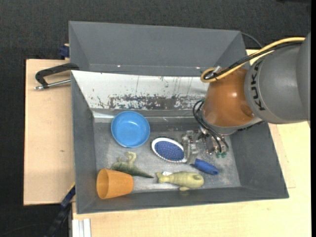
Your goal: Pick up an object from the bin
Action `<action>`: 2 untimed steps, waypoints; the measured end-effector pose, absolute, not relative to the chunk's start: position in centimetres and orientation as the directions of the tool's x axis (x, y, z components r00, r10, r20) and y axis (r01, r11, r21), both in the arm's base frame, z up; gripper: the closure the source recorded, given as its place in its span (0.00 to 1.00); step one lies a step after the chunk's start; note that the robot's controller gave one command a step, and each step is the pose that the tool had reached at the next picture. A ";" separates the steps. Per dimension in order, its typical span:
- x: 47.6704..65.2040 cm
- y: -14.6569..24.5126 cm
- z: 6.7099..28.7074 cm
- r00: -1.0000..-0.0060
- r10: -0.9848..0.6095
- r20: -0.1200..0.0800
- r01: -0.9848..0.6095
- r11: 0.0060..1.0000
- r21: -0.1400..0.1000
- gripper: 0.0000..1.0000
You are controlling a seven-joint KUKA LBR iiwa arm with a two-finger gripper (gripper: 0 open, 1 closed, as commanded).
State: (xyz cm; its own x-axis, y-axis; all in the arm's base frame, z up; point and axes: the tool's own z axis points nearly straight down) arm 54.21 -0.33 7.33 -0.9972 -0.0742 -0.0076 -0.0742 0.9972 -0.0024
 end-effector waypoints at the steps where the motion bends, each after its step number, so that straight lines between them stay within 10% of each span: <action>1: 54.2 -0.1 7.3 -0.997 -0.076 -0.008 -0.076 0.997 0.001 0.00; 2: 52.7 3.4 7.2 -0.998 0.062 -0.001 0.062 0.998 0.000 0.00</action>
Offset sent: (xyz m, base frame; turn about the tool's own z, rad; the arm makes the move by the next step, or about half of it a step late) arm 0.0000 0.0000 0.0000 0.0000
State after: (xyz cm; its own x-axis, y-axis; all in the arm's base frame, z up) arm 52.73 3.41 7.24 -0.9981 0.0622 -0.0011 0.0622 0.9981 0.0003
